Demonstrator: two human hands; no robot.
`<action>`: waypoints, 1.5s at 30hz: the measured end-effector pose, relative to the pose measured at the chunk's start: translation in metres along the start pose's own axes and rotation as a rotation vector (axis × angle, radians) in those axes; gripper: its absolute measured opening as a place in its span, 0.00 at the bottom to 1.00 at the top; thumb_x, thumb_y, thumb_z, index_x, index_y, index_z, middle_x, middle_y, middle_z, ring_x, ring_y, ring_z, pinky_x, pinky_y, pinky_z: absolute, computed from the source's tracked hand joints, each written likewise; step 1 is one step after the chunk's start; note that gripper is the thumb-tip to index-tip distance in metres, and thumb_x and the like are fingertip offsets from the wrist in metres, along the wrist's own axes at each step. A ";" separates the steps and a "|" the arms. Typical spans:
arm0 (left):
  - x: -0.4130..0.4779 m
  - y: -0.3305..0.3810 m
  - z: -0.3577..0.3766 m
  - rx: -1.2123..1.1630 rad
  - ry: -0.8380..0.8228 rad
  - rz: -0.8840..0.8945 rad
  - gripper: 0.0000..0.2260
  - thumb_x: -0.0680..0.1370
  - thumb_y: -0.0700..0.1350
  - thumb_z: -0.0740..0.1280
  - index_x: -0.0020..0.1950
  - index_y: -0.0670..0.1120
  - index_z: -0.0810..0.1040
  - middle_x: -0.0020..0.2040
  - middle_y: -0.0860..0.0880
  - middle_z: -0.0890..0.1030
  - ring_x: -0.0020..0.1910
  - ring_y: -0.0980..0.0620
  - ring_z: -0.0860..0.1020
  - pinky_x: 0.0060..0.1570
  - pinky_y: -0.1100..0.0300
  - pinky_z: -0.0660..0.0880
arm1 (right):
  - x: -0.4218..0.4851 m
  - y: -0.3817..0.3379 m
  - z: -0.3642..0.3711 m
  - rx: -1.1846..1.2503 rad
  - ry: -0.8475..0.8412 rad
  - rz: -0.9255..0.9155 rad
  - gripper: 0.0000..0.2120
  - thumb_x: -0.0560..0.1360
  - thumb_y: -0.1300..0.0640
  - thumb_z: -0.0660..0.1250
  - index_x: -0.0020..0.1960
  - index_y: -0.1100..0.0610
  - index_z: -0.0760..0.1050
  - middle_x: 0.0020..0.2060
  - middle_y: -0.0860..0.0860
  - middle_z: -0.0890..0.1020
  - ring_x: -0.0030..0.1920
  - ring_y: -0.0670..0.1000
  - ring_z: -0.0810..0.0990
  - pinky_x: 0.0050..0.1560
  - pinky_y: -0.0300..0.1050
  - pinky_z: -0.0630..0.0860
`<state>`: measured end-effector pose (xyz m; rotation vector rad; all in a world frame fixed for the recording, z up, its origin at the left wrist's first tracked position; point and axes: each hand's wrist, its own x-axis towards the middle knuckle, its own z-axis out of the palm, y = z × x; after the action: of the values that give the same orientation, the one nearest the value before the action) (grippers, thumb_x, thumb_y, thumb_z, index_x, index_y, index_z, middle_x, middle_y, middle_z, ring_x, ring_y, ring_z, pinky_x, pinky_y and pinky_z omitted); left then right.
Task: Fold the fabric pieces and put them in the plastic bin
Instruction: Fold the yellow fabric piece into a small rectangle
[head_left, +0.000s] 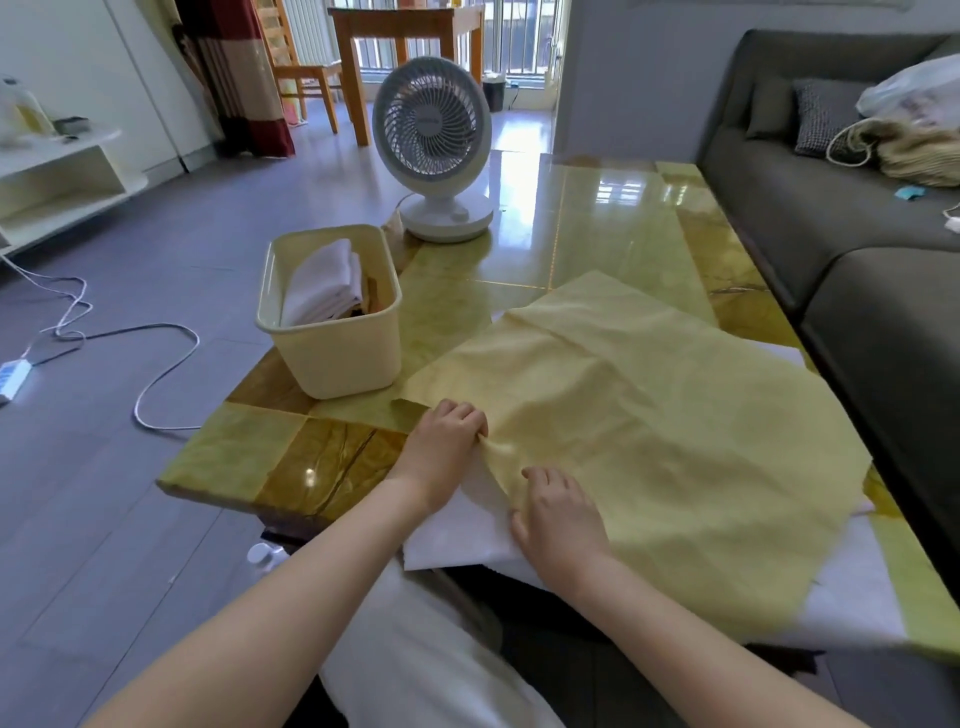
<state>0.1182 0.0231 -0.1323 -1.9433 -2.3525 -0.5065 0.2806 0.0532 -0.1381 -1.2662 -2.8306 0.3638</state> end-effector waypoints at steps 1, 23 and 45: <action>-0.003 0.002 -0.002 0.017 0.018 0.021 0.10 0.79 0.37 0.58 0.55 0.47 0.75 0.57 0.51 0.76 0.61 0.50 0.69 0.58 0.62 0.63 | -0.002 0.002 -0.003 -0.002 -0.002 -0.004 0.17 0.78 0.54 0.56 0.65 0.58 0.66 0.62 0.53 0.71 0.63 0.55 0.70 0.60 0.46 0.69; -0.059 0.104 -0.038 -0.224 -0.458 -0.023 0.09 0.80 0.42 0.54 0.46 0.44 0.73 0.43 0.44 0.76 0.41 0.46 0.72 0.40 0.57 0.67 | -0.111 0.096 -0.083 -0.049 -0.047 0.342 0.09 0.73 0.66 0.57 0.51 0.59 0.70 0.46 0.55 0.77 0.44 0.56 0.76 0.36 0.42 0.70; 0.063 0.106 -0.068 -0.181 -0.223 -0.266 0.11 0.78 0.35 0.57 0.49 0.42 0.78 0.47 0.41 0.80 0.44 0.43 0.81 0.51 0.51 0.79 | -0.038 0.192 -0.144 -0.379 0.364 0.456 0.10 0.76 0.64 0.58 0.52 0.57 0.77 0.49 0.55 0.79 0.47 0.58 0.80 0.40 0.45 0.69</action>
<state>0.1957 0.0801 -0.0294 -1.8506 -2.8204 -0.5617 0.4630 0.1782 -0.0372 -1.8248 -2.3527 -0.3887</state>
